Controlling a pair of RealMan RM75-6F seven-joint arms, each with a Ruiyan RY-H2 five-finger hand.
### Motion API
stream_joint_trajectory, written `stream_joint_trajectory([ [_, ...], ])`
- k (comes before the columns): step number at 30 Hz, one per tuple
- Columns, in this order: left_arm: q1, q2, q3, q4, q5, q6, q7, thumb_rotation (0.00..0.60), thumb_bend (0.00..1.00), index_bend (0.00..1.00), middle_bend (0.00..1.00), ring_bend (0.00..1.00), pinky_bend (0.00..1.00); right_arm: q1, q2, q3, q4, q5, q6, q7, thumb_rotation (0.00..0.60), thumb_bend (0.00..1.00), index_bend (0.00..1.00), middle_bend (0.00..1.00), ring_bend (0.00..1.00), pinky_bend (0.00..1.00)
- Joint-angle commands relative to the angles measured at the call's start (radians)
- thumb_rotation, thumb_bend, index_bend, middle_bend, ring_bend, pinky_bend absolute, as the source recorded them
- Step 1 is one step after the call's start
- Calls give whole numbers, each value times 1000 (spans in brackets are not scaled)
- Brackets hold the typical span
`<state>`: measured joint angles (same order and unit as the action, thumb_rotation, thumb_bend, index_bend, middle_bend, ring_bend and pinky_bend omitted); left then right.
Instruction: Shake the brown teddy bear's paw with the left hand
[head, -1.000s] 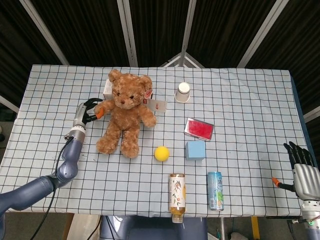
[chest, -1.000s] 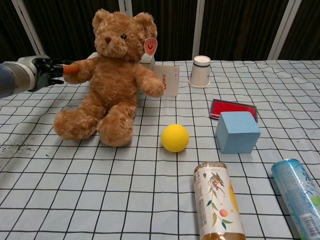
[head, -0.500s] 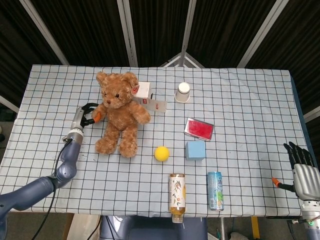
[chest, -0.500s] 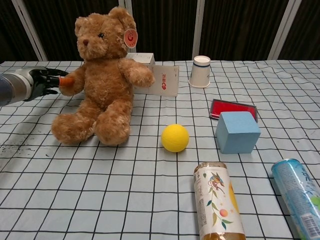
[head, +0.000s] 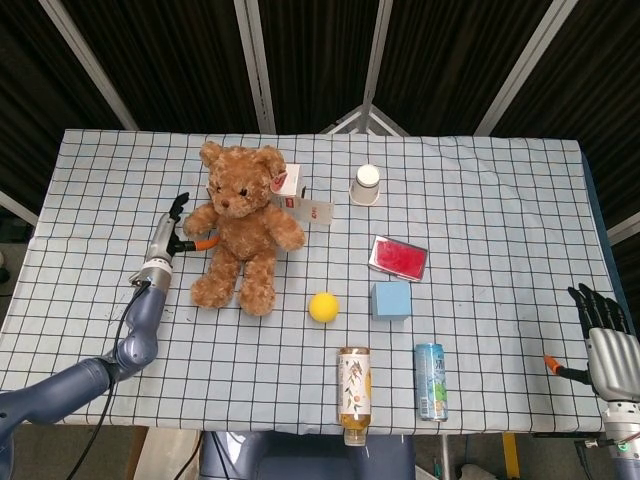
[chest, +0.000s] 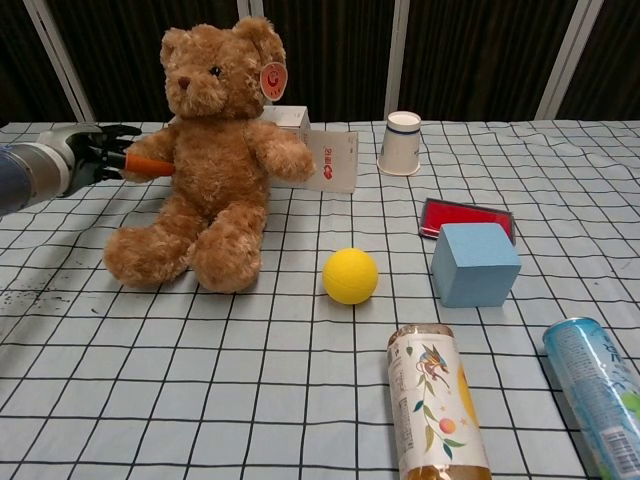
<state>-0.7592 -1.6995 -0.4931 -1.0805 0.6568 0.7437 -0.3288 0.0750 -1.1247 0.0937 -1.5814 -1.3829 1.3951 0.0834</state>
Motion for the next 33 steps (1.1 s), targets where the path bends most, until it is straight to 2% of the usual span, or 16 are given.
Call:
stream_joint_trajectory([
  [1, 30, 22, 2, -43, 73, 43, -30, 600, 220, 0, 0, 0, 0, 0, 0, 0, -1, -1, 1, 1, 600, 131, 55, 15, 0, 0],
  [5, 95, 96, 34, -155, 175, 74, -61, 600, 219, 0, 0, 0, 0, -1, 3, 0, -4, 0, 1, 3, 600, 131, 55, 15, 0, 0],
  [10, 236, 256, 114, -370, 358, 160, -110, 600, 231, 32, 41, 0, 0, -4, 7, 0, -8, -2, 7, 7, 600, 130, 55, 15, 0, 0],
  [13, 333, 360, 192, -462, 471, 263, -70, 600, 285, 88, 77, 0, 0, -6, 9, 0, -11, -5, 11, 9, 600, 130, 55, 15, 0, 0],
  [15, 397, 402, 245, -479, 530, 381, 33, 600, 290, 119, 81, 0, 0, -7, 10, 0, -12, -6, 13, 10, 600, 131, 55, 15, 0, 0],
  [18, 479, 408, 287, -463, 564, 570, 209, 600, 290, 154, 90, 0, 0, -7, 10, 0, -11, -8, 15, 12, 600, 131, 55, 15, 0, 0],
  [20, 520, 392, 297, -429, 561, 686, 347, 600, 290, 176, 100, 0, 0, -7, 10, 0, -10, -8, 15, 13, 600, 131, 55, 15, 0, 0],
  [23, 561, 362, 307, -404, 546, 793, 494, 600, 291, 199, 115, 0, 0, -7, 8, 1, -8, -9, 18, 11, 600, 131, 55, 15, 0, 0],
  [28, 610, 361, 316, -426, 523, 857, 552, 600, 292, 204, 115, 0, 0, -9, 8, 2, -10, -13, 25, 11, 600, 131, 55, 15, 0, 0],
  [33, 640, 381, 313, -446, 559, 905, 490, 600, 293, 203, 115, 0, 0, -13, 10, 5, -11, -10, 33, 13, 600, 131, 55, 15, 0, 0],
])
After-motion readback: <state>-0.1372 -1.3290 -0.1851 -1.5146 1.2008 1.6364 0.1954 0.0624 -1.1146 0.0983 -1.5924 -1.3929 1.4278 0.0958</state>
